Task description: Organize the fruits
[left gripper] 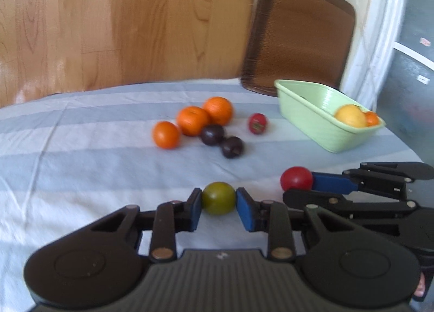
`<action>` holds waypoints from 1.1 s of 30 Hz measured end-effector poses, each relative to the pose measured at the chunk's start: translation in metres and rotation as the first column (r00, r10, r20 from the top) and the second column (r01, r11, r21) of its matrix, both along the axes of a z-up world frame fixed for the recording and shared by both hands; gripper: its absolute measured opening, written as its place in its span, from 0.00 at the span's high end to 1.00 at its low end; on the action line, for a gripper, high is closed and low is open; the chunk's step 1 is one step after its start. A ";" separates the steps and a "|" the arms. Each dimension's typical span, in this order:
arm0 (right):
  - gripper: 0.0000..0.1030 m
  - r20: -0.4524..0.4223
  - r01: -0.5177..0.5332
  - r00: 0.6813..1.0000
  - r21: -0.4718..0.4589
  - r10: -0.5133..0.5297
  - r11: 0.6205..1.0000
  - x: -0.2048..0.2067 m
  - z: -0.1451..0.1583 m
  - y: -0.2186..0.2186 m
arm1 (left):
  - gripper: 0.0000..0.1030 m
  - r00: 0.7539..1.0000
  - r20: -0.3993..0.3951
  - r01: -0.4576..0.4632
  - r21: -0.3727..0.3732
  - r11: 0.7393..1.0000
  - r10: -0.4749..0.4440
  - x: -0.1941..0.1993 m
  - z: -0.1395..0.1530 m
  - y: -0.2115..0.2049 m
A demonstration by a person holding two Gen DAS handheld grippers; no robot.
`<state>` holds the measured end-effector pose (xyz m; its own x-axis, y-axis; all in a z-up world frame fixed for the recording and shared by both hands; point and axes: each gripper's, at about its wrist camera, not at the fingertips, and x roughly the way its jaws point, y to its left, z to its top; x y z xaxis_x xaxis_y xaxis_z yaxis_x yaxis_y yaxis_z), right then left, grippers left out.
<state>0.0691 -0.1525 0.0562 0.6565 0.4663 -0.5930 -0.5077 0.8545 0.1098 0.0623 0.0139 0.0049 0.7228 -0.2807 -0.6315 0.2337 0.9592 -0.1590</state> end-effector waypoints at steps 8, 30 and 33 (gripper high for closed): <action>0.72 0.027 0.137 0.990 0.005 -0.137 0.991 -0.043 0.003 -0.045 | 0.73 1.000 0.003 0.020 0.023 1.000 -0.020 -0.034 0.004 -0.039; 0.70 0.013 0.166 0.986 -0.005 -0.166 0.986 -0.052 -0.005 -0.049 | 0.65 0.999 0.029 -0.019 0.105 0.994 0.016 -0.042 0.001 -0.056; 0.70 0.013 0.165 0.986 -0.005 -0.165 0.986 -0.052 -0.005 -0.049 | 0.60 0.999 0.038 -0.013 0.116 0.993 0.009 -0.044 0.000 -0.058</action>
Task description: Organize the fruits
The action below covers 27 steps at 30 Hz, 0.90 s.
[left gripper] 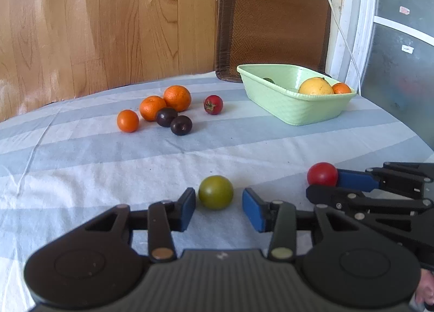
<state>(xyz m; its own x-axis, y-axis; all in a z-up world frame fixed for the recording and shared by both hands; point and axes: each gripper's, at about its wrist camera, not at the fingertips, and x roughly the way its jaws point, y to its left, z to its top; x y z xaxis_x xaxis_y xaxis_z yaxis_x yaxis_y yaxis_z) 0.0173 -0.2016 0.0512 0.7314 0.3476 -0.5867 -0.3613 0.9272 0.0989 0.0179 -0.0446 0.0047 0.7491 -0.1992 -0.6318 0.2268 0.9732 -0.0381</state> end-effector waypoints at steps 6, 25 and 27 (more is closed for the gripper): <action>0.70 0.001 -0.002 1.000 -0.002 0.002 1.000 0.000 0.000 -0.001 | 0.53 1.000 0.019 0.011 0.011 1.000 -0.011 -0.003 -0.002 -0.001; 0.69 0.005 -0.002 1.000 -0.015 0.002 1.000 0.000 -0.001 0.000 | 0.46 0.999 0.041 0.012 -0.088 0.996 -0.009 -0.006 -0.004 0.014; 0.68 0.004 -0.003 1.000 -0.015 0.003 1.000 0.000 -0.001 0.001 | 0.45 0.999 0.044 0.011 -0.090 0.996 -0.007 -0.007 -0.004 0.014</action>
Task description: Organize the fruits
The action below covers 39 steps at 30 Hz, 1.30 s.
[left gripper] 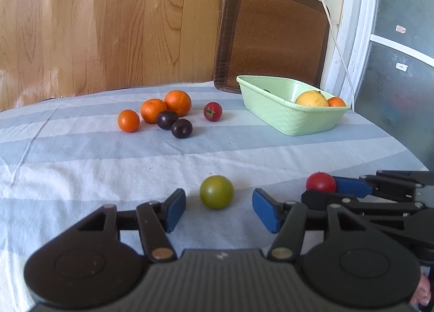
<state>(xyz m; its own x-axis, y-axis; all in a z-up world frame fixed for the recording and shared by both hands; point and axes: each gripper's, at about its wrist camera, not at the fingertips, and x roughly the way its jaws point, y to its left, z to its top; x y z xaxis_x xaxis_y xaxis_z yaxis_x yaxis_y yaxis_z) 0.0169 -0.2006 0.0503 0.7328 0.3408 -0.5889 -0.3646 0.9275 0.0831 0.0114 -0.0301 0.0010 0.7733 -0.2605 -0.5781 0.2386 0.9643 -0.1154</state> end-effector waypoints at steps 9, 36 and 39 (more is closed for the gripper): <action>0.67 0.006 -0.001 1.000 -0.019 0.001 1.000 -0.001 0.000 0.002 | 0.44 1.000 -0.005 -0.008 -0.008 1.000 0.008 0.002 0.001 0.001; 0.71 0.178 0.096 0.978 0.077 -0.109 0.992 0.027 0.028 -0.031 | 0.73 0.979 0.080 0.194 -0.066 0.979 -0.189 0.066 0.060 -0.039; 0.71 0.217 0.126 0.966 0.076 -0.140 0.989 0.051 0.033 -0.041 | 0.73 0.971 0.089 0.228 -0.059 0.972 -0.222 0.098 0.067 -0.062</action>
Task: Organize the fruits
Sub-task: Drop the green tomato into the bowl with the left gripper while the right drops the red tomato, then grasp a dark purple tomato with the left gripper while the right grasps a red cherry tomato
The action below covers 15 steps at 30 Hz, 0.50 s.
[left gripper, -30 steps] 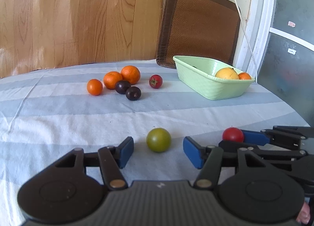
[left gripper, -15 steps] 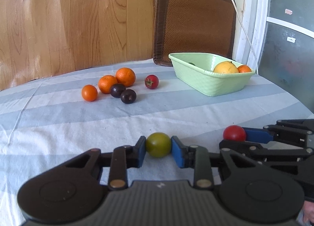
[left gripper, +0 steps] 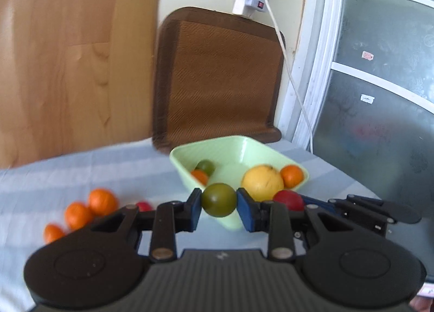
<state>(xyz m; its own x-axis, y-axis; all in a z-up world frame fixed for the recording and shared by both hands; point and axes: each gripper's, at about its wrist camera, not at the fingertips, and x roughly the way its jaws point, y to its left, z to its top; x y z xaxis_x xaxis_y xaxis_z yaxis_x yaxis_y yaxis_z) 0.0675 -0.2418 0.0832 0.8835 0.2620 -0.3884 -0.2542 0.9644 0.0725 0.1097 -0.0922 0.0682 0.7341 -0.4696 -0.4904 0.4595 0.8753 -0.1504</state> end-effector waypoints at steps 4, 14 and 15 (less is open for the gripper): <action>0.71 -0.012 0.037 0.999 -0.025 -0.037 0.999 0.031 -0.007 -0.008 | 0.72 0.998 -0.060 0.002 0.014 1.000 -0.002 0.040 -0.011 -0.026; 0.64 -0.011 0.075 0.997 -0.003 -0.076 0.997 0.036 -0.021 -0.018 | 0.54 0.998 -0.062 0.001 0.038 0.999 0.001 0.054 -0.027 -0.042; 0.61 -0.005 0.083 0.997 0.004 -0.083 0.997 0.035 -0.021 -0.020 | 0.52 0.998 -0.059 -0.005 0.030 1.000 0.007 0.052 -0.024 -0.040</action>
<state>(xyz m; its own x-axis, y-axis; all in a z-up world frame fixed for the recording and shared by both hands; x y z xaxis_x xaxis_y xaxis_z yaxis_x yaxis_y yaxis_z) 0.1021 -0.2618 0.0618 0.9005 0.1893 -0.3914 -0.1726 0.9819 0.0778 0.1617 -0.1317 0.0440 0.7065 -0.4496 -0.5466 0.4453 0.8827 -0.1505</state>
